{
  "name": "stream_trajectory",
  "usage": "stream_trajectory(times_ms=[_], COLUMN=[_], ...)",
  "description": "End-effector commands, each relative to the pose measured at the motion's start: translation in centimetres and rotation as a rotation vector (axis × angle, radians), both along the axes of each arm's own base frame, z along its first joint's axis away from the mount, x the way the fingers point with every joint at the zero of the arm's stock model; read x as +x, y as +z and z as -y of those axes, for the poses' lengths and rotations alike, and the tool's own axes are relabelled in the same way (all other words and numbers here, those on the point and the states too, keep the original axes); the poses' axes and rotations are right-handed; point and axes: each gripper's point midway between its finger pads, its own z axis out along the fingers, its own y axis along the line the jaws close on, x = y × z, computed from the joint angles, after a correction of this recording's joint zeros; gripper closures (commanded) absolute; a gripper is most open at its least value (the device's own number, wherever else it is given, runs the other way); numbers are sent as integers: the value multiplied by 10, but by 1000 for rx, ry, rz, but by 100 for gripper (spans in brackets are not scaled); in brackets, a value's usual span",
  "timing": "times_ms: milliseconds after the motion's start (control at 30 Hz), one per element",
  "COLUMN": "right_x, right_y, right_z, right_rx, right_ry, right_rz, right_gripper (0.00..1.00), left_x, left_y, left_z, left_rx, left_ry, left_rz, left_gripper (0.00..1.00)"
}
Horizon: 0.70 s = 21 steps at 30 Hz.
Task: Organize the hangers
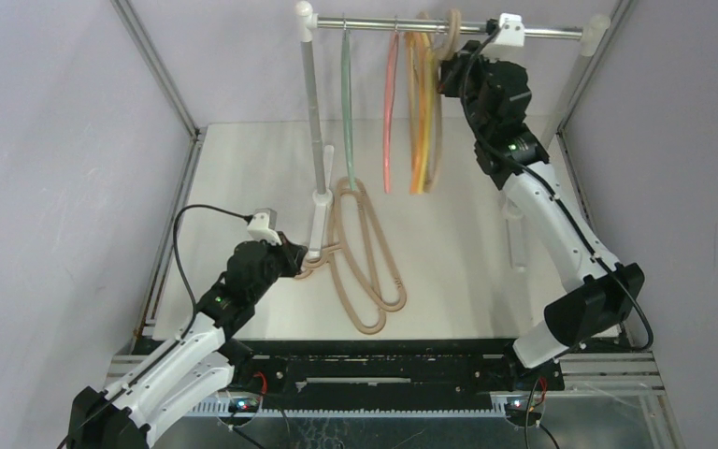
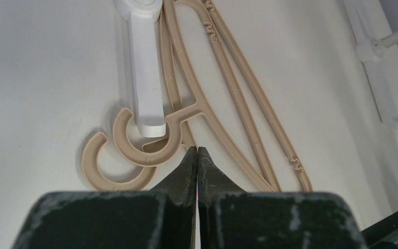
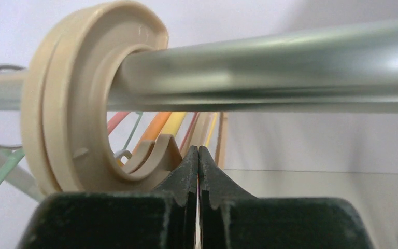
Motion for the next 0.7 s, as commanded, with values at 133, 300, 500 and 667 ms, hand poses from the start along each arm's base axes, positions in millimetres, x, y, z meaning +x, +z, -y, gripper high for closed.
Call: stream_trajectory(times_ms=[133,300,500,667], right_x=[1,6,13,18], right_y=[21,22,25,27], right_z=[-53,-78,-103,-123], right_rx=[-46,-67,-73,-65], right_ry=[97,124,155,187], right_rz=[67,66,77,80], right_gripper=[100,100,100,100], left_x=[3,5,4,3], left_y=[4,-3,1,2], left_z=[6,15,13,16], left_rx=[-1,4,-1,-8], left_ry=[-32,-71,-65,-80], left_rz=[33,-5,19,16], left_gripper=[100,100,100,100])
